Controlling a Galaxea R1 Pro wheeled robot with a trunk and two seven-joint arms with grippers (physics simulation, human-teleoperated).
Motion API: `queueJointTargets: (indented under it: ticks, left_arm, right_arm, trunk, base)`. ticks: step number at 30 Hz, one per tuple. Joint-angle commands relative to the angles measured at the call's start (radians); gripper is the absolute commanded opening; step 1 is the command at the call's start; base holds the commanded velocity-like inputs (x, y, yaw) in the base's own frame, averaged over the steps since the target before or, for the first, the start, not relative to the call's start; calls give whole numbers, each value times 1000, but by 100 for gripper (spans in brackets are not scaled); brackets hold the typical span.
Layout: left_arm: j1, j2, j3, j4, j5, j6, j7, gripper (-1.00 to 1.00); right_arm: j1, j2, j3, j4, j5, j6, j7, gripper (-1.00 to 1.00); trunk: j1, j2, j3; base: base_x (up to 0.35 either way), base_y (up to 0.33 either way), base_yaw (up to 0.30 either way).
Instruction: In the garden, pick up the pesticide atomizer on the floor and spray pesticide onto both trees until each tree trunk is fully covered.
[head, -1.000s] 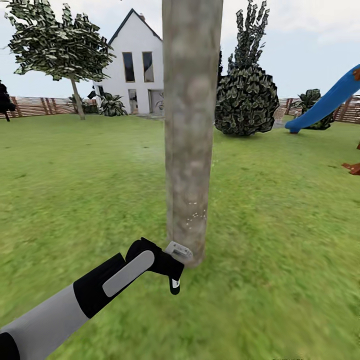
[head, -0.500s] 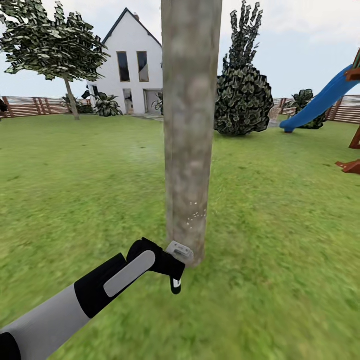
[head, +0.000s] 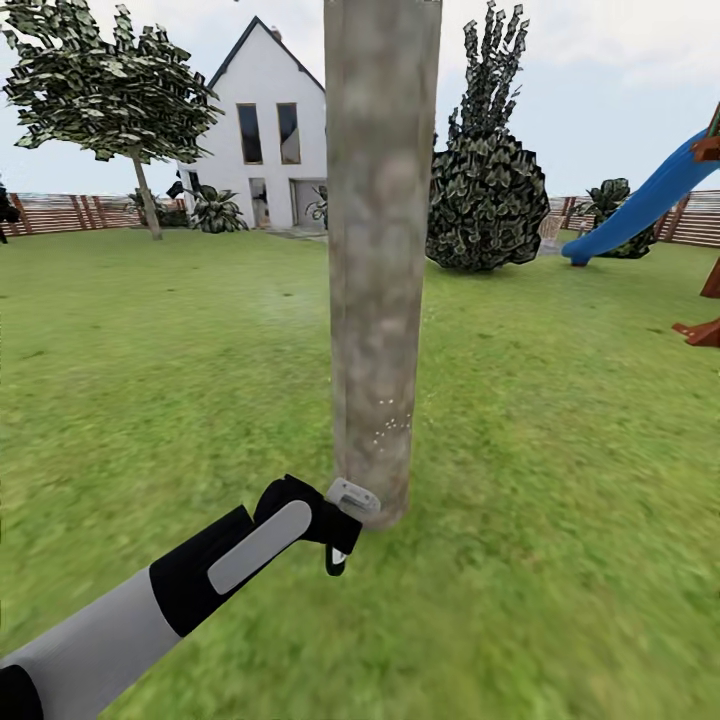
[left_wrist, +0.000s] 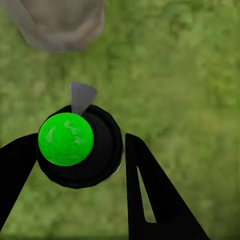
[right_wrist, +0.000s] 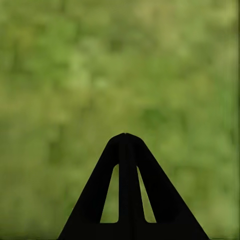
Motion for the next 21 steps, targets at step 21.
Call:
queueJointTargets:
  ticks: [21]
  left_arm:
    - [-479, -158, 6, 131, 283, 0, 164, -100]
  right_arm:
    - [0, 7, -2, -4, -2, 7, 1, -100]
  trunk:
    - [0, 0, -1]
  base:
    - [-7, 0, 0]
